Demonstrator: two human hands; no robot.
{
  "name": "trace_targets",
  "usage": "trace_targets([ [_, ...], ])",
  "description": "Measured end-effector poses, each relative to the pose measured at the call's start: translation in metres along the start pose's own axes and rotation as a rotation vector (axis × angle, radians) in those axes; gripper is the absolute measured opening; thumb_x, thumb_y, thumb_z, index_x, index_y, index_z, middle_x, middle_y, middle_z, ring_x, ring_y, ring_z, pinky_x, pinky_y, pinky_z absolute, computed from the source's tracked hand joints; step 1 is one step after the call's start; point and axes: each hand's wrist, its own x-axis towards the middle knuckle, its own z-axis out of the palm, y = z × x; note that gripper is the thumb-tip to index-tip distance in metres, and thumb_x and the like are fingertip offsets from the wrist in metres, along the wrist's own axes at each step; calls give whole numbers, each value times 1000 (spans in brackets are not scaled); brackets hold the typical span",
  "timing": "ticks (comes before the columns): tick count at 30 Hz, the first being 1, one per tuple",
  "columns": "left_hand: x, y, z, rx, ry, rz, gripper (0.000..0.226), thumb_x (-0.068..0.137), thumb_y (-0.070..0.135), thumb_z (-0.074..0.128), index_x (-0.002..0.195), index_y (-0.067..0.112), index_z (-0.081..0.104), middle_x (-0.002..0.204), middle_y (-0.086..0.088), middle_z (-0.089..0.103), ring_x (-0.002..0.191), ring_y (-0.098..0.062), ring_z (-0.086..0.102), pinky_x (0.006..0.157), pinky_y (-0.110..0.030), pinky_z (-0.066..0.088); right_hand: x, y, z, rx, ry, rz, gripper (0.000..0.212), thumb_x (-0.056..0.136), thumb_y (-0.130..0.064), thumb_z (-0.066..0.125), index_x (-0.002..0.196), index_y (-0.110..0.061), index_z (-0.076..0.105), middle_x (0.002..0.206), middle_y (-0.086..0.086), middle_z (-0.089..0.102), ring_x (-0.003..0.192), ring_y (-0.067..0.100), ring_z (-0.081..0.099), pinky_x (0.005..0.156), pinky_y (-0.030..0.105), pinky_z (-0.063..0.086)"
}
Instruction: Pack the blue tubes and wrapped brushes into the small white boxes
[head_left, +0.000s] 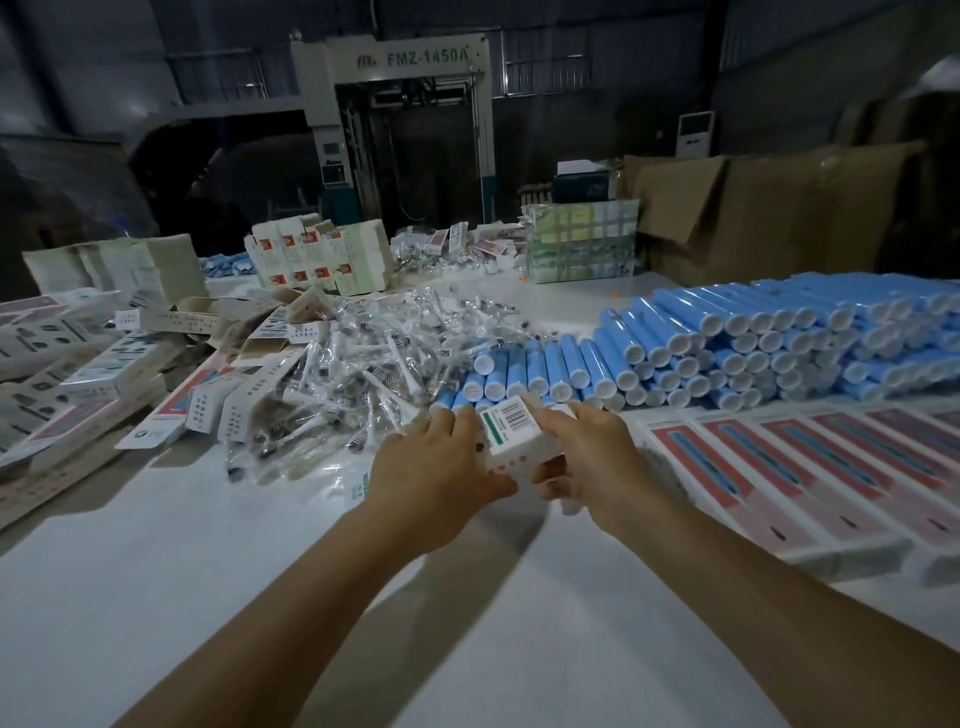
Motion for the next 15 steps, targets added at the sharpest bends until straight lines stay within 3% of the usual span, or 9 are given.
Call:
trace_targets([
  [4,-3,-4,10,-27,63,10,69,86,67,40,137,23,25,132,0,42,119,-23,42,90,-37,37,12,-10,-11,-482,151,-290,17,92,-30,52,87,-19,63,84,-2,67,75,13,62,64,31,53],
  [7,-6,-4,14,25,65,43,68,87,67,37,138,22,25,133,-1,42,121,-24,42,94,-38,35,39,-28,-5,-745,168,-398,25,91,-12,45,95,0,66,96,16,68,87,30,63,71,38,53],
  [10,-8,2,18,47,35,79,71,90,66,34,142,19,23,136,-3,41,122,-27,40,97,-41,32,82,-45,11,-956,70,-322,31,87,0,43,105,5,67,109,25,65,97,39,61,79,47,55],
  [13,-8,1,20,20,41,107,67,93,62,33,143,17,24,135,-5,42,121,-27,41,99,-43,32,125,-49,31,-1106,31,-199,27,91,0,44,107,0,66,113,17,64,95,31,61,76,33,53],
  [15,-8,-1,23,-16,56,129,62,93,60,34,139,19,27,132,-5,43,116,-26,42,98,-43,33,149,-49,43,-1063,54,-171,15,93,-9,48,93,0,60,105,16,63,85,30,57,67,29,44],
])
